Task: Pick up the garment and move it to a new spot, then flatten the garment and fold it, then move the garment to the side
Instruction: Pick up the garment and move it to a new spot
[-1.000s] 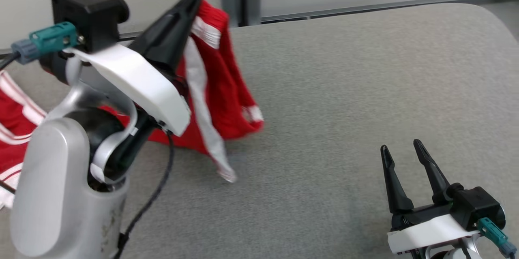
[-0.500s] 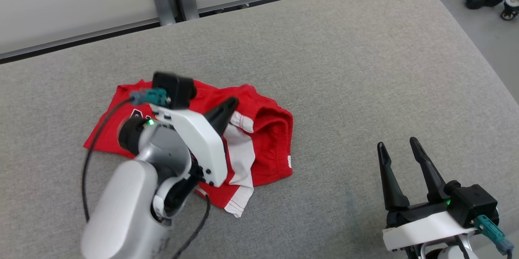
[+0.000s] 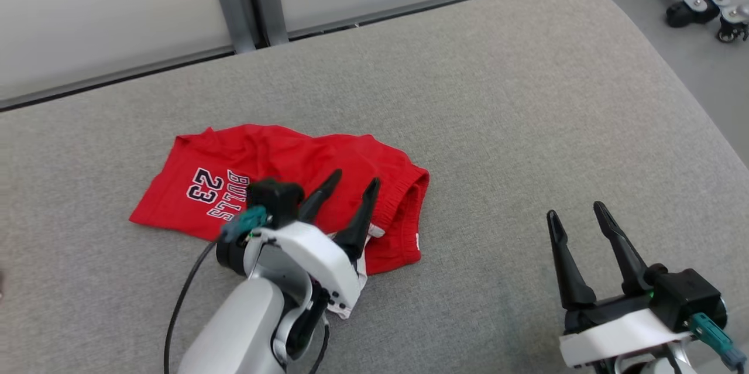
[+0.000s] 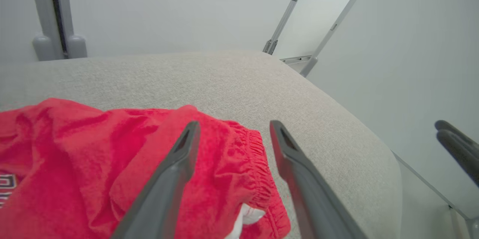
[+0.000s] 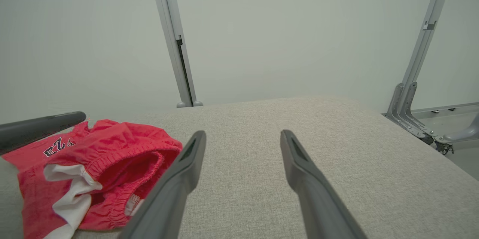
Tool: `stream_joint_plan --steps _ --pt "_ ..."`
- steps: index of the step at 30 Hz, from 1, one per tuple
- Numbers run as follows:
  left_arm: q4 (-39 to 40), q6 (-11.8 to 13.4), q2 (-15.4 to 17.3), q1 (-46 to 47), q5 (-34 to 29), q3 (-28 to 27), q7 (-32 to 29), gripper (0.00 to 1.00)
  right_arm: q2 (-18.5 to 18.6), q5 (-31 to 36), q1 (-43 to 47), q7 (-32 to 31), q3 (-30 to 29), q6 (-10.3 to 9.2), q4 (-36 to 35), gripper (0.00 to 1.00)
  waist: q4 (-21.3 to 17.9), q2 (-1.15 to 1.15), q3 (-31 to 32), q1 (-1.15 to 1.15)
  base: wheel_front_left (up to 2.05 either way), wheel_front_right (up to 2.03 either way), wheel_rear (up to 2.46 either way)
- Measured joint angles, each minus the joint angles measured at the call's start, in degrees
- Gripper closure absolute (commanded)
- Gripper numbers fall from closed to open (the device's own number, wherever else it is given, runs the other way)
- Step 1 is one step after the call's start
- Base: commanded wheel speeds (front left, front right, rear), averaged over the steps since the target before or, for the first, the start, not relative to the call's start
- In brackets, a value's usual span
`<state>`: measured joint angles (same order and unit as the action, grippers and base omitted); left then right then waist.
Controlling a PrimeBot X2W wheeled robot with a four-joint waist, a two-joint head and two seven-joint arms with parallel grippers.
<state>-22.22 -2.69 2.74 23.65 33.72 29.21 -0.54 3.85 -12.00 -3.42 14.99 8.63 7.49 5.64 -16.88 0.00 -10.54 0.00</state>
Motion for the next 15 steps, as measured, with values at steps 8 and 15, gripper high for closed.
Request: stream_joint_plan --steps 8,15 --pt "6.79 7.24 2.87 -14.68 -3.47 -1.72 12.66 0.00 1.87 1.59 4.45 0.00 -3.66 0.00 -1.93 0.00 4.25 0.00 4.67 0.00 0.00 0.00 0.00" --pt "10.09 12.04 5.57 -24.91 -7.19 -6.10 15.47 0.00 2.49 2.52 7.89 0.01 -5.88 0.00 -2.14 0.00 8.71 0.00 7.92 0.00 0.00 0.00 0.00"
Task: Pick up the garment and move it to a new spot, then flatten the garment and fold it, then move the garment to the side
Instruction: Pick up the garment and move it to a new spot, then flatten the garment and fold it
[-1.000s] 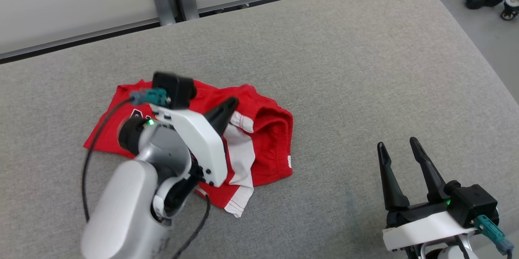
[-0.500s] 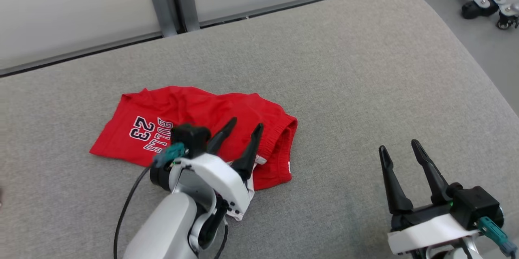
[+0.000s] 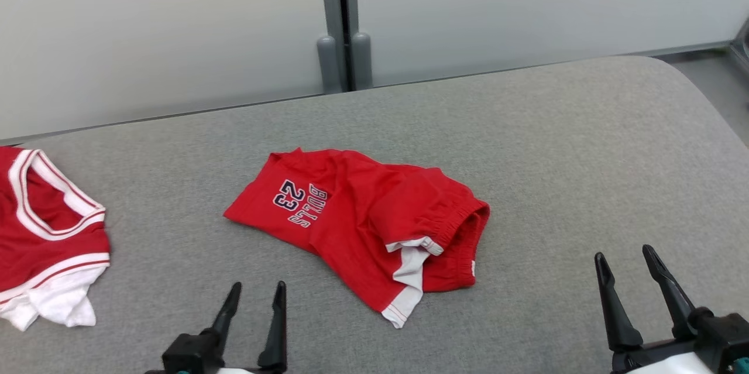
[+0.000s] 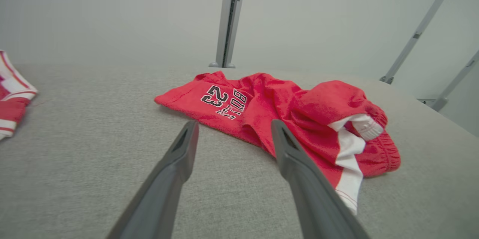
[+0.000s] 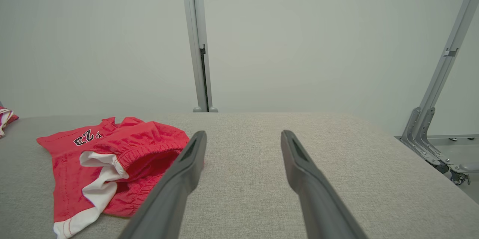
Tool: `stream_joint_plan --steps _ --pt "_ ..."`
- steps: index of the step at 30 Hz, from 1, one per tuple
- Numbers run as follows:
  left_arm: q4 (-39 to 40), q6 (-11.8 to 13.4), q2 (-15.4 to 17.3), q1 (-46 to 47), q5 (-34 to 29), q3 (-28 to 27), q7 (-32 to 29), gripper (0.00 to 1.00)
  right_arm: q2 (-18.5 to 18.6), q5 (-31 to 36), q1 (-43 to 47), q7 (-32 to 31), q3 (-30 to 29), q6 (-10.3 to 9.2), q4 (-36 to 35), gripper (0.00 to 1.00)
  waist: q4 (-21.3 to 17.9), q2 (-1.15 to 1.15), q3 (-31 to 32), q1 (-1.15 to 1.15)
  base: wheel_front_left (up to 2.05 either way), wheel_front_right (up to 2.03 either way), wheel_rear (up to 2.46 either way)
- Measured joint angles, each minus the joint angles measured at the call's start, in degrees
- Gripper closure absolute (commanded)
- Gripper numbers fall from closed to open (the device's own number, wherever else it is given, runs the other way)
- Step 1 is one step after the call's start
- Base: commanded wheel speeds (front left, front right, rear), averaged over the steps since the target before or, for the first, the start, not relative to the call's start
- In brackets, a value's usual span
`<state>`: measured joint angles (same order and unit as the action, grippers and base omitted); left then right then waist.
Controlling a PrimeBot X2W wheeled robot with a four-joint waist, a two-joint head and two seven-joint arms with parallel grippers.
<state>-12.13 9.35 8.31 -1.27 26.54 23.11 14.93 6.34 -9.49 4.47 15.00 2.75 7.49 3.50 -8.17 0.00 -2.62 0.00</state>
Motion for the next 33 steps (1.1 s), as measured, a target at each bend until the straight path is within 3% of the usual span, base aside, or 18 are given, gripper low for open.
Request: stream_joint_plan --steps 7,17,26,33 --pt "6.86 0.09 -2.12 -8.29 -7.35 -9.93 0.15 0.00 -1.15 0.91 3.35 0.00 -3.07 0.00 0.42 0.00 4.93 0.00 2.67 0.00 0.00 0.00 0.00" --pt "6.47 -5.37 -4.94 -12.59 -12.38 -19.12 0.16 0.00 -2.52 1.15 4.67 0.00 -3.83 0.00 1.74 0.00 6.22 0.00 4.29 0.00 0.00 0.00 0.00" --pt "6.25 -7.26 -5.45 -12.57 -13.59 -21.29 0.16 0.00 -2.59 1.49 4.60 0.00 -3.47 0.00 2.16 0.00 5.76 0.00 4.34 0.00 0.00 0.00 0.00" --pt "9.39 -7.01 -5.46 -11.32 -13.23 -19.01 0.16 0.00 -2.32 1.48 4.22 0.00 -2.52 0.00 2.11 0.00 4.82 0.00 4.18 0.00 0.00 0.00 0.00"
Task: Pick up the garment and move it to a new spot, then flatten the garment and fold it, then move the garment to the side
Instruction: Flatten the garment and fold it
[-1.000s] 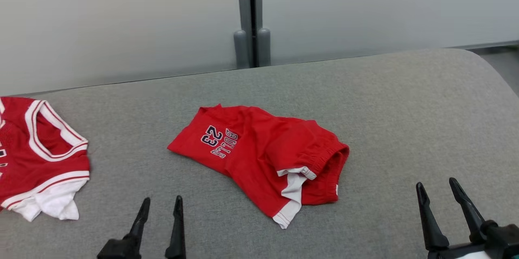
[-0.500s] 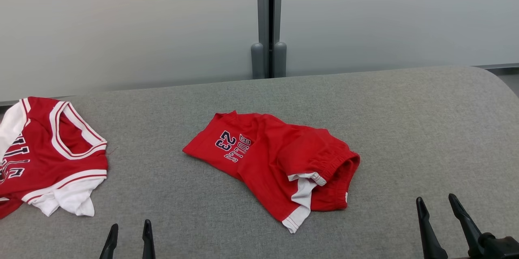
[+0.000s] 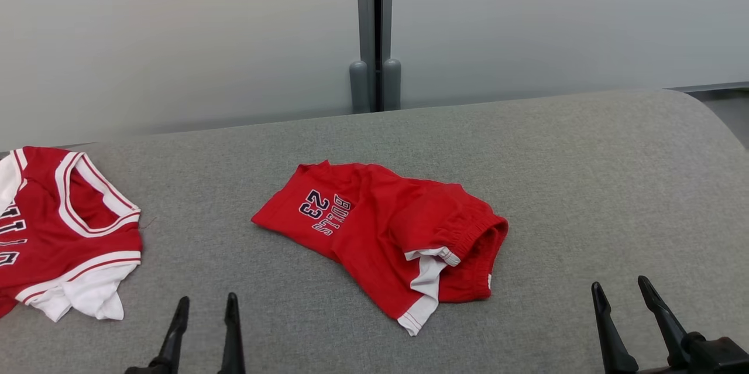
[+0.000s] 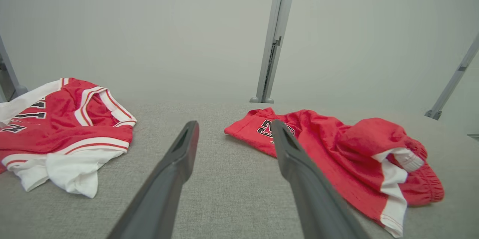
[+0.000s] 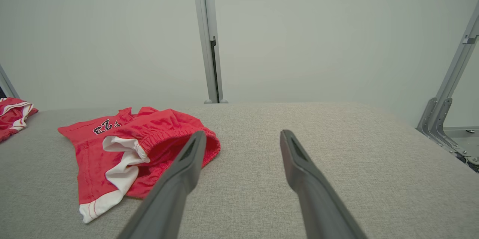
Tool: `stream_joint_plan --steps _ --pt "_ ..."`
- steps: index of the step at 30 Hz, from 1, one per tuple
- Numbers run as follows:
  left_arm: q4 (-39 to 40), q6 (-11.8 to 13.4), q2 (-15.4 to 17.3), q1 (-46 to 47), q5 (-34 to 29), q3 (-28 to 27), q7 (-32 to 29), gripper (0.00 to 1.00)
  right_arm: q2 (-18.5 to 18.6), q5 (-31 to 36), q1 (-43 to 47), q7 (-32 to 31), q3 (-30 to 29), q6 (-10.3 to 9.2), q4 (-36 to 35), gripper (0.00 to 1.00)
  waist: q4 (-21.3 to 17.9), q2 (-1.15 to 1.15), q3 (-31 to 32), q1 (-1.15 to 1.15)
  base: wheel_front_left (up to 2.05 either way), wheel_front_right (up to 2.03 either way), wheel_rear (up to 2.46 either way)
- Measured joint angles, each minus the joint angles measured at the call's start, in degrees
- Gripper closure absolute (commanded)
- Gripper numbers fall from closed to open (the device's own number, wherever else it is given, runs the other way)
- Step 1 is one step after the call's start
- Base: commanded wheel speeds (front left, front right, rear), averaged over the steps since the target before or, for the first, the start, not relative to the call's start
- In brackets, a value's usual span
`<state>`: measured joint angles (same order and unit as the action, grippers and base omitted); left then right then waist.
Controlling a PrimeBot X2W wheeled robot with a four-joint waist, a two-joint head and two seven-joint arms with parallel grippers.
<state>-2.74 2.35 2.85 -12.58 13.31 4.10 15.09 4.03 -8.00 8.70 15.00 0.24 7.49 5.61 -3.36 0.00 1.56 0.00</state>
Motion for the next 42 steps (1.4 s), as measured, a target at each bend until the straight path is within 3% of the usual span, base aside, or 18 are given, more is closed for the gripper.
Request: stream_joint_plan --steps 10,17,24,25,26,29,35,42 --pt "-9.05 -1.60 -0.09 7.50 8.11 14.79 -2.07 0.00 0.69 -0.09 -2.74 0.00 2.27 0.00 -1.52 0.00 -2.90 0.00 -2.68 0.00 0.00 0.00 0.00" --pt "-17.40 0.51 -0.08 17.01 19.27 23.93 -10.37 0.00 0.42 -1.07 -6.49 0.00 3.93 0.00 -2.91 0.00 -5.48 0.00 -8.43 0.00 0.00 0.00 0.00" --pt "-21.99 2.33 -0.04 23.17 25.20 28.54 -14.11 0.00 0.00 -1.59 -8.37 0.00 4.10 0.00 -2.77 0.00 -8.07 0.00 -12.82 0.00 0.00 0.00 0.00" --pt "-22.39 2.29 0.04 23.79 25.26 29.17 -14.15 0.18 -0.04 -1.60 -8.43 0.00 3.98 0.00 -2.69 0.00 -8.40 0.00 -13.16 0.00 0.00 0.00 0.00" --pt "-22.43 1.81 0.12 24.26 26.01 29.51 -13.93 1.00 -0.08 -1.61 -8.48 0.00 3.82 0.00 -2.63 0.00 -8.68 0.00 -13.43 0.00 0.00 0.00 0.00" --pt "-22.82 -0.01 0.34 24.65 28.97 30.94 -14.34 1.00 -0.22 -1.61 -8.50 0.00 3.47 0.00 -2.40 0.00 -8.98 0.00 -13.51 0.00 0.00 0.00 0.00" --pt "-20.80 -0.24 0.05 22.58 33.38 29.20 -12.96 1.00 -0.29 -1.53 -8.23 0.00 2.61 0.00 -1.88 0.00 -8.16 0.00 -11.53 0.00 0.00 0.00 0.00" --pt "-4.37 0.48 4.90 18.12 37.85 24.30 -14.51 1.00 -0.11 -1.03 -6.54 0.00 2.83 0.00 -1.34 0.00 -6.31 0.00 -7.89 0.00 0.00 0.00 0.00"
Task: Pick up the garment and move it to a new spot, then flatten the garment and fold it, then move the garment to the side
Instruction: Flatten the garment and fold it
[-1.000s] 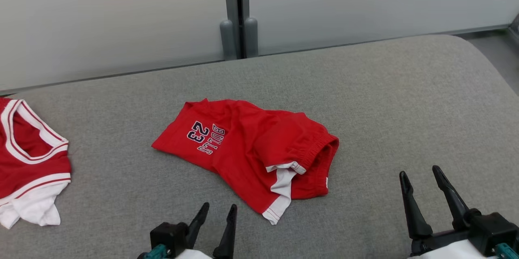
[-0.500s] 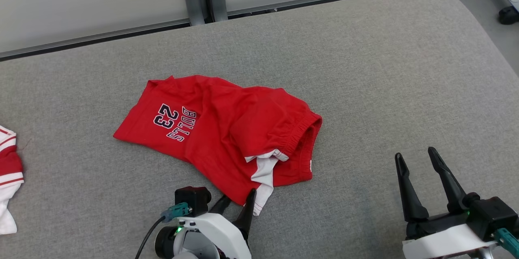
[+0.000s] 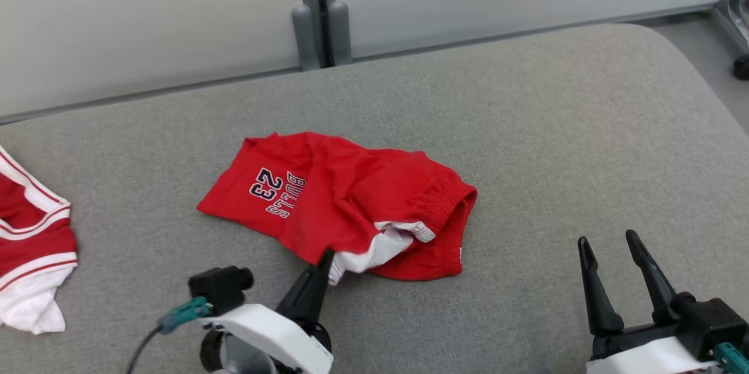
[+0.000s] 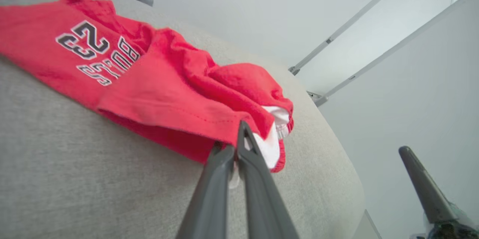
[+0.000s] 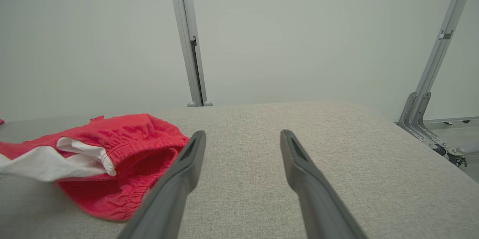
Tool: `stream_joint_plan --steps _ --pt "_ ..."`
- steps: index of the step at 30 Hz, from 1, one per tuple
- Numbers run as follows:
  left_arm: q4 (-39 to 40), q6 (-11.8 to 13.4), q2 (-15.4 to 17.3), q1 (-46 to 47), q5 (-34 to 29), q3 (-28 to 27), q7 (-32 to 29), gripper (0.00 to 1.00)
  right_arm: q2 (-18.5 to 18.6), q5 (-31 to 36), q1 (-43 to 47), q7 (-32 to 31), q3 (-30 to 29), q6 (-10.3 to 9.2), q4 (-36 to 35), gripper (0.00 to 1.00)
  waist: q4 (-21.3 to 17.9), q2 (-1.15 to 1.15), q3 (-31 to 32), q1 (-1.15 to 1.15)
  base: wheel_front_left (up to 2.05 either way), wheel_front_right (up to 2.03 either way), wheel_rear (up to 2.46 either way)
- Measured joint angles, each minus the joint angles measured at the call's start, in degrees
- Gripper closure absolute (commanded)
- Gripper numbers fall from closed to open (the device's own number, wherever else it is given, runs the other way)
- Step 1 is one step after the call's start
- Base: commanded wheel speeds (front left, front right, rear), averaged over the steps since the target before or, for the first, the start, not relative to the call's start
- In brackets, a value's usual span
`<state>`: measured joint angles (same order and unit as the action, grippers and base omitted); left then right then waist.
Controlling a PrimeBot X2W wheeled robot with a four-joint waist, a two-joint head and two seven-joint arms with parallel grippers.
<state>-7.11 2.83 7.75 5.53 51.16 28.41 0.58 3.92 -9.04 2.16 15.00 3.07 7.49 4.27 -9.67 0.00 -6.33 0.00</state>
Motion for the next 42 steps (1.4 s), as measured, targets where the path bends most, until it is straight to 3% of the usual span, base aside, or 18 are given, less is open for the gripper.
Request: stream_joint_plan --steps 7,15,26,32,36,42 --pt "18.00 3.15 4.03 -1.76 3.39 -5.22 -2.86 1.00 -0.04 0.02 0.79 0.00 1.66 0.00 0.66 0.00 1.67 0.00 3.53 0.00 0.00 0.00 0.00" --pt "30.18 5.33 6.08 -1.26 6.97 -10.61 -4.83 1.00 -0.10 0.02 0.97 -0.01 2.82 0.00 1.40 0.00 1.67 0.00 5.37 0.00 0.00 0.00 0.00" --pt "35.82 6.51 10.27 3.96 9.89 -17.41 -7.84 1.00 0.33 -0.01 1.09 0.00 3.39 0.00 1.57 0.00 0.95 0.00 5.29 0.00 0.00 0.00 0.00" --pt "32.33 5.39 10.32 10.16 13.61 -16.28 -12.07 1.00 0.52 -0.02 0.65 0.00 4.04 0.00 1.63 0.00 0.64 0.00 4.52 0.00 0.00 0.00 0.00" --pt "27.32 4.02 6.91 14.68 13.94 -10.06 -14.28 1.00 0.53 -0.08 -0.35 -0.01 4.82 0.00 1.82 0.00 -0.17 0.00 3.50 0.00 0.00 0.00 0.00" --pt "15.84 1.04 -2.56 20.08 13.92 1.23 -15.37 1.00 0.24 -0.69 -1.87 0.00 5.64 0.00 1.97 0.00 -2.35 0.00 1.71 0.00 0.00 0.00 0.00"
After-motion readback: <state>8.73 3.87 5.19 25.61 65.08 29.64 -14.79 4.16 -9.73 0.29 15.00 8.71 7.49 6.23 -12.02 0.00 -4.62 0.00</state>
